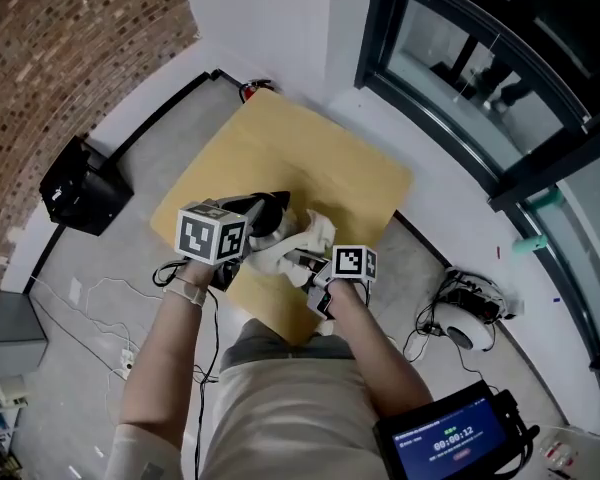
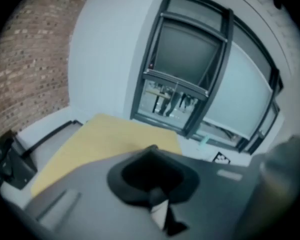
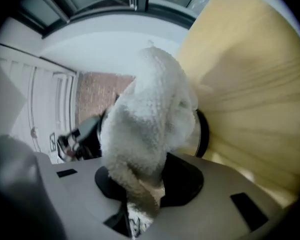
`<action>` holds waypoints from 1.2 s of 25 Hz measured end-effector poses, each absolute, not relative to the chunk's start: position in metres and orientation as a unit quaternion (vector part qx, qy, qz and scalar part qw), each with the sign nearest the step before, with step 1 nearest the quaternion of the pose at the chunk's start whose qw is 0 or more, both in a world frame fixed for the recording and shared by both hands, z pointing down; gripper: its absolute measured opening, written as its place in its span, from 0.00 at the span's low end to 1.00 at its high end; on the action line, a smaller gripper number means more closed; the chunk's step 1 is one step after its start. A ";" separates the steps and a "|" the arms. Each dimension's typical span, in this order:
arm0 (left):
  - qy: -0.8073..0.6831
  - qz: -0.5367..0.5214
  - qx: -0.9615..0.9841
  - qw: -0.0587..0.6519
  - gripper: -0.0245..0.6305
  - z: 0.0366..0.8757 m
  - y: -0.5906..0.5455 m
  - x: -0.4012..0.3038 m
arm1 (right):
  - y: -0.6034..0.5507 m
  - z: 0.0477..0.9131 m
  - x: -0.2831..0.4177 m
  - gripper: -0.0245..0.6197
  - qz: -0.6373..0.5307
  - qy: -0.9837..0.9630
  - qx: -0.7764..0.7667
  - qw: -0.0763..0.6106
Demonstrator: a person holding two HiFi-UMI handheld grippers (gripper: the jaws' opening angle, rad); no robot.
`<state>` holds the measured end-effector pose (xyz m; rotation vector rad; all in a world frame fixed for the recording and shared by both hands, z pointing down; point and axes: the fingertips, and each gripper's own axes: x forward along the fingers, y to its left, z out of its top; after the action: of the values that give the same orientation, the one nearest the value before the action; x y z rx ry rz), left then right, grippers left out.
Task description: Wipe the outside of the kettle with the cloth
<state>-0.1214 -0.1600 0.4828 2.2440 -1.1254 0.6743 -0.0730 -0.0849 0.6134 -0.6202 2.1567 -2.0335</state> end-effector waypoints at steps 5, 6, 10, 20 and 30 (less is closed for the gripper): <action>-0.363 0.167 0.804 0.441 0.03 0.484 -0.126 -0.116 | -0.093 0.604 -0.048 0.23 -0.663 0.713 -0.217 0.078; -0.353 0.159 0.808 0.445 0.03 0.483 -0.121 -0.116 | -0.079 0.601 -0.054 0.23 -0.653 0.732 -0.190 0.043; -0.395 0.196 0.863 0.249 0.03 0.457 -0.137 -0.117 | -0.025 0.558 -0.093 0.23 -0.581 0.811 -0.024 -0.068; -0.351 0.355 0.865 0.040 0.03 0.488 -0.127 -0.082 | -0.020 0.641 -0.114 0.23 -0.573 0.782 -0.072 -0.235; -0.316 0.335 0.886 0.055 0.03 0.481 -0.123 -0.086 | -0.023 0.662 -0.111 0.23 -0.523 0.783 -0.036 -0.334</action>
<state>-0.0858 -0.1231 0.4814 2.6891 -0.9583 1.0179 -0.1109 -0.0226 0.6619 -0.1475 3.1769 -2.1207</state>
